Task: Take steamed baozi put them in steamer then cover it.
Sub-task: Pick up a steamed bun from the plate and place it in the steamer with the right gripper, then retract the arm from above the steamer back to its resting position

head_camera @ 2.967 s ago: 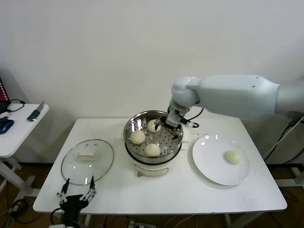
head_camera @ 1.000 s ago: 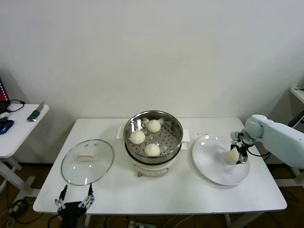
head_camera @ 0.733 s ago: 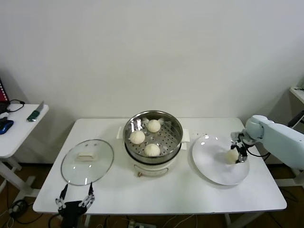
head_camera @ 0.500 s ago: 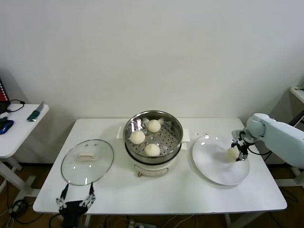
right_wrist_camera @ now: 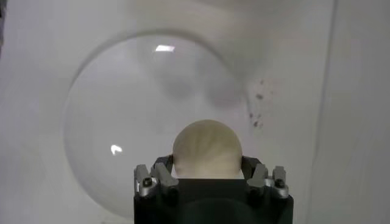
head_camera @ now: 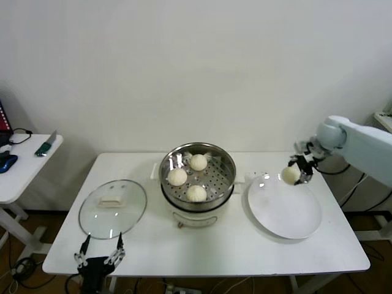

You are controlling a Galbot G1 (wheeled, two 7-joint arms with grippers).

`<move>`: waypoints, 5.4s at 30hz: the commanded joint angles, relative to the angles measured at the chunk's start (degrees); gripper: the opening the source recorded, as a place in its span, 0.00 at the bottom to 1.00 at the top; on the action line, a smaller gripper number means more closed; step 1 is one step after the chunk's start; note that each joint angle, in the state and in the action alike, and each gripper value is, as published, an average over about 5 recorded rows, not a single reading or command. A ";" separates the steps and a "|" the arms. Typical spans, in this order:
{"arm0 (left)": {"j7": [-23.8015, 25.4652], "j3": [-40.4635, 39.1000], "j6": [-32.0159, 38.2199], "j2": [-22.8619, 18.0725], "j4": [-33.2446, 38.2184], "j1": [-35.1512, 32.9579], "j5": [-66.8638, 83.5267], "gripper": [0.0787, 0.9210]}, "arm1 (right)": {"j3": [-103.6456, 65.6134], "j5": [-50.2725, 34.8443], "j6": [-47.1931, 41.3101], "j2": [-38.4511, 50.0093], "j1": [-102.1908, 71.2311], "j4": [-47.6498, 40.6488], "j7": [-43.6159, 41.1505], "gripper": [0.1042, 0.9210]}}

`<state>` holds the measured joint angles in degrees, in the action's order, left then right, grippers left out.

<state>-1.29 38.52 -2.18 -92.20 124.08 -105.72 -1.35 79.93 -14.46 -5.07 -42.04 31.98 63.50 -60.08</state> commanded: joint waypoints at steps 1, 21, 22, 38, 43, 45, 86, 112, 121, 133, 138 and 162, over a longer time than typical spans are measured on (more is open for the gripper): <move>0.02 0.00 -0.06 -0.38 0.16 -0.06 0.16 0.88 | 11.89 -17.29 -2.73 -6.28 21.39 9.65 -0.74 0.74; 0.19 1.37 -0.54 0.41 0.73 0.18 1.55 0.88 | 5.54 -20.04 -10.08 -24.85 8.38 8.45 3.95 0.74; 0.18 1.39 -0.54 0.39 0.72 0.18 1.58 0.88 | 5.56 -19.42 -10.13 -24.89 7.50 8.16 4.00 0.74; 0.20 1.06 -0.73 -0.07 0.26 0.69 1.37 0.88 | 4.93 -14.89 -10.08 -22.84 0.32 4.62 4.28 0.74; 0.19 1.00 -0.72 -0.21 0.33 0.67 1.32 0.88 | 4.51 -14.40 -9.92 -23.06 -0.27 2.86 4.36 0.74; 0.18 1.04 -0.70 -0.23 0.39 0.63 1.31 0.88 | 4.35 -14.27 -9.83 -23.12 -0.37 2.36 4.45 0.74; 0.04 0.07 -1.32 1.72 -0.08 0.72 0.94 0.88 | -53.50 -32.70 -15.25 2.63 -32.53 24.78 54.09 0.88; -0.48 0.51 2.45 3.62 -2.73 1.80 -2.81 0.88 | -123.68 -17.72 11.49 -7.99 -113.81 36.80 55.02 0.88; -1.36 1.02 4.61 3.92 -3.44 1.43 -6.55 0.88 | -127.22 -12.35 23.00 -18.87 -125.76 39.47 54.68 0.88; -3.41 2.05 8.41 6.19 -4.34 1.22 -21.63 0.88 | -121.99 -12.14 34.53 -24.69 -130.00 35.73 55.98 0.88; -6.96 3.19 11.76 9.76 -5.82 1.73 -34.57 0.88 | -119.09 -11.81 35.78 -25.10 -128.80 32.26 56.90 0.88; -22.22 1.10 6.81 17.55 -31.19 20.04 -70.82 0.88 | -115.00 -9.35 35.30 -26.28 -126.48 30.38 57.74 0.88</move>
<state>-20.39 40.43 6.57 -77.20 103.16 -92.57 -60.89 -35.77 -24.30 29.46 -67.75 -94.09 94.34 -2.53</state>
